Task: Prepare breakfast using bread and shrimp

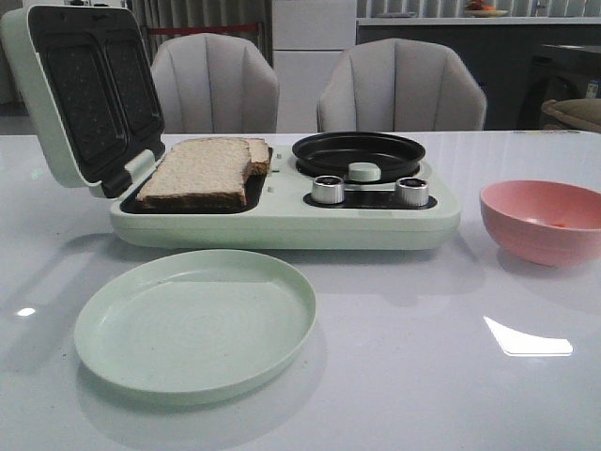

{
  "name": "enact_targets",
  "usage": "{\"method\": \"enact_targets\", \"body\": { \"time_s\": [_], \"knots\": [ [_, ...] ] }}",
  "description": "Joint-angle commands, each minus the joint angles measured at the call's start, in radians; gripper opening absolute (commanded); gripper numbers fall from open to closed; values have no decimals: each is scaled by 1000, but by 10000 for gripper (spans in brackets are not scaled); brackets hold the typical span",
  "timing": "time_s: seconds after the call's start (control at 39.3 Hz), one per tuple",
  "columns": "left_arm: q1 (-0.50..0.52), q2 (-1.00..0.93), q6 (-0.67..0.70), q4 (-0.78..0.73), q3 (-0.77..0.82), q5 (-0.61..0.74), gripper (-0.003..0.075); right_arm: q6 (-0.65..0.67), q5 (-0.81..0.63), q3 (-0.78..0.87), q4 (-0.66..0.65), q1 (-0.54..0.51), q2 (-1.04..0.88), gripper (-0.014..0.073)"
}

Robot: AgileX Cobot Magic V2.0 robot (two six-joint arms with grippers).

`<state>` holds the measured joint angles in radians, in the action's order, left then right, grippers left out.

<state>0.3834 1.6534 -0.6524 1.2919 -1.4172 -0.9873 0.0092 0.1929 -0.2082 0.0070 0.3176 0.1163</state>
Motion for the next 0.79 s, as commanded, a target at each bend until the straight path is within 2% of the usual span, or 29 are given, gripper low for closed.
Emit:
{"method": "enact_targets", "body": {
  "time_s": [0.0,0.23,0.38,0.64,0.69,0.76],
  "knots": [
    [1,5,-15,99,-33,-17,531,-3,-81,-27,-7,-7,11,579],
    [1,117,-53,160,-33,-67,531,-3,-81,-27,-7,-7,11,579],
    [-6,185,-114,268,-33,-146,531,-3,-81,-27,-7,-7,11,579],
    [-64,207,-179,311,-34,-139,526,-3,-81,-27,-7,-7,11,579],
    [-79,207,-179,311,-34,-124,501,-3,-81,-27,-7,-7,11,579],
    [-97,208,-179,308,-34,-103,414,-3,-81,-27,-7,-7,11,579]
  ]
}}
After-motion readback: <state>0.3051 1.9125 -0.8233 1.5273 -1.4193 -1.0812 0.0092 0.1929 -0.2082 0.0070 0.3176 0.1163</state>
